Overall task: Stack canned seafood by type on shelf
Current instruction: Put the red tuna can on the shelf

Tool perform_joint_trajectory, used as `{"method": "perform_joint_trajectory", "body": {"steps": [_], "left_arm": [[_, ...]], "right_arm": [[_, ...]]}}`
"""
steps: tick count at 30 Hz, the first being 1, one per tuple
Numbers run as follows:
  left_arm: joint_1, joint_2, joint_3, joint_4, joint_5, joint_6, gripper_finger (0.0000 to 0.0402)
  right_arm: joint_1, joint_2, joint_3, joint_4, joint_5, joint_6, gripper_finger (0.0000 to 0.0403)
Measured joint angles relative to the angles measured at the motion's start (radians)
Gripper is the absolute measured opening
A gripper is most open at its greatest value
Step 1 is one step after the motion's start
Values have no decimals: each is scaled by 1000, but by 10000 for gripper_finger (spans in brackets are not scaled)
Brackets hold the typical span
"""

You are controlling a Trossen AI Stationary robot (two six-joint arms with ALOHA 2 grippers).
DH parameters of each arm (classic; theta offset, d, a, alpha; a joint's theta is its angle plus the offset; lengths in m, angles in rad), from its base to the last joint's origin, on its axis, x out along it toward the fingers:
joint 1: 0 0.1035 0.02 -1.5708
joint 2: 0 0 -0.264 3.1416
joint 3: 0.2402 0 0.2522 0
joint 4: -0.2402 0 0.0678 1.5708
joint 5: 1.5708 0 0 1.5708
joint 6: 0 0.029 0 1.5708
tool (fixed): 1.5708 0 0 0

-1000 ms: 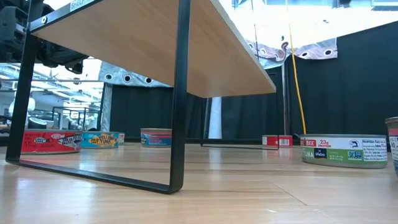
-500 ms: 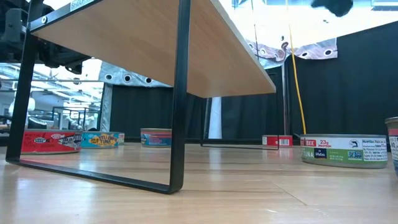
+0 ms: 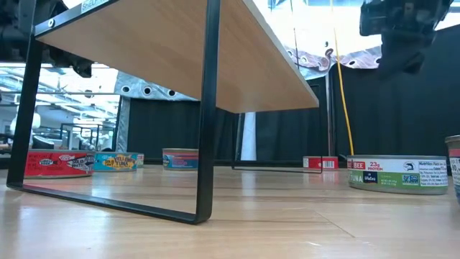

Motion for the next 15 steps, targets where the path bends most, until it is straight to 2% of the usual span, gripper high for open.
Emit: {"method": "perform_joint_trajectory", "body": {"steps": [9,15], "left_arm": [[0,14,56,-55,-3,-32,13],[0,141,194,-189,-2,-103,12]], "right_arm": [[52,140,0,-72,-2,20,0],[74,189,0,-99,-2,49,0]]}}
